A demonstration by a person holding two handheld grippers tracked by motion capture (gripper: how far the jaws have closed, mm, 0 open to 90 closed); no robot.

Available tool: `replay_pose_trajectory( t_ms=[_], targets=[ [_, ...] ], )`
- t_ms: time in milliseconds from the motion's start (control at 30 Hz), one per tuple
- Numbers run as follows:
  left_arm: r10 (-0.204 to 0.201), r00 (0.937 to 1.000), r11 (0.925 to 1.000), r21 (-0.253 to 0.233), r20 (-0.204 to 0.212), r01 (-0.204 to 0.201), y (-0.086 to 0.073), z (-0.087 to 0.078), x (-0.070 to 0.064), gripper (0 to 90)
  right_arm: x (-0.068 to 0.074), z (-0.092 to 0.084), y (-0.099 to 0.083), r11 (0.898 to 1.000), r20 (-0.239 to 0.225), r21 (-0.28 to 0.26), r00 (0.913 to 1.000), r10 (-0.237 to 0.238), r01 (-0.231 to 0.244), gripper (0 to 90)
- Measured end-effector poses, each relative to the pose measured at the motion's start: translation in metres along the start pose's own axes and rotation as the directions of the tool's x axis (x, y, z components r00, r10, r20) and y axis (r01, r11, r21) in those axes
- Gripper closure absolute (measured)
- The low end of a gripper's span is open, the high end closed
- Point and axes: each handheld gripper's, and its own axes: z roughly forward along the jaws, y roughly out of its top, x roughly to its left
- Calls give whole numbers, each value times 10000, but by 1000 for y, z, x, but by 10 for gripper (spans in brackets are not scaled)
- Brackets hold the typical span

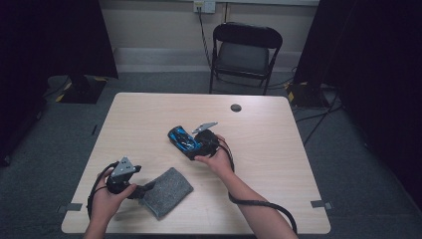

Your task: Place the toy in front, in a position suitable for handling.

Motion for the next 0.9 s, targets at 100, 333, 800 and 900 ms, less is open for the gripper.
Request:
replay_pose_trajectory(
  t_ms=[100, 333, 800, 900],
  targets=[
    [-26, 10000, 10000, -53, -22, 26, 1, -1, 0, 168, 2, 10, 2, 10000, 129, 76, 9999, 20, -21, 145],
    [98, 9999, 10000, -6, 37, -98, 2, 1, -1, 168, -1, 21, 5, 9998, 351, 145, 9993, 113, -119, 145],
    [111, 9999, 9999, -11, -18, -111, 2, 0, 0, 168, 1, 40, 15, 9989, 464, 469, 9989, -47, 26, 148],
    [103, 9999, 9999, 38, 18, -103, 1, 1, 0, 169, -1, 42, 15, 9994, 387, 319, 9992, 100, -112, 148]
  ],
)
